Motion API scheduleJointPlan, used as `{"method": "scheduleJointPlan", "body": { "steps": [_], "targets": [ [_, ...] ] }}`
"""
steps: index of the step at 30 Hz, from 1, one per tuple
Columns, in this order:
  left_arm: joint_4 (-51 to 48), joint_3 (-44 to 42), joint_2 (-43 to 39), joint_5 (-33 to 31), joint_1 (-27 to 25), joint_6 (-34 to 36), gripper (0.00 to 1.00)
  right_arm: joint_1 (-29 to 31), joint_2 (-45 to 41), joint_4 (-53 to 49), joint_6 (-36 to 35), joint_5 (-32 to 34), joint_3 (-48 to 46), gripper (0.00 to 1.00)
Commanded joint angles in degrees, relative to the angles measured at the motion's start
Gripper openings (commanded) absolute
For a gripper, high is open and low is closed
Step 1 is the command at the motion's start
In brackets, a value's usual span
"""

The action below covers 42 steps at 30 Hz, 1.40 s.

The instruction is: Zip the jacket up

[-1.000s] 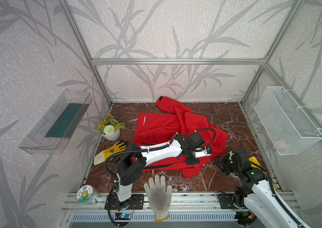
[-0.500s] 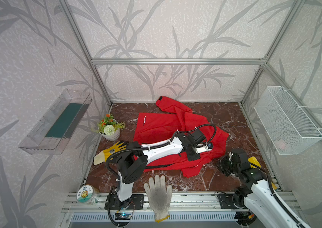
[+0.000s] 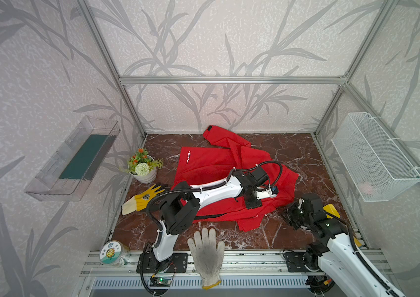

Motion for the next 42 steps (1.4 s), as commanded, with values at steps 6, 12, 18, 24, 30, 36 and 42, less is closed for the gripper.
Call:
{"method": "scheduleJointPlan", "body": {
  "steps": [6, 12, 18, 24, 30, 36, 42],
  "targets": [
    [-0.8, 1.2, -3.5, 4.4, -1.9, -0.9, 0.00, -0.5, 0.4, 1.0, -0.2, -0.5, -0.3, 0.32],
    [-0.2, -0.1, -3.2, 3.9, -5.1, -2.3, 0.00, -0.9, 0.7, 1.7, 0.0, -0.7, -0.3, 0.32],
    [3.7, -3.8, -2.6, 1.5, -5.2, -3.2, 0.00, -2.1, 1.8, 4.8, -0.3, -1.9, -1.0, 0.32],
    [8.8, -7.5, -2.9, 0.1, -5.0, -4.3, 0.00, -6.1, 4.3, 5.2, -3.5, -5.2, 1.4, 0.30],
    [8.6, -7.9, -7.4, 0.6, -5.3, -4.8, 0.00, -8.2, 5.5, 6.0, -5.1, -7.4, 3.3, 0.20],
    [11.7, -15.7, -18.6, -2.8, -3.9, -9.2, 0.00, -6.9, 13.3, -0.3, -13.8, -10.0, 13.8, 0.04],
    [12.1, -24.2, -27.4, -3.7, 2.5, -13.8, 0.00, 3.9, 20.3, 6.2, -12.1, -7.8, 17.2, 0.00]
  ]
}}
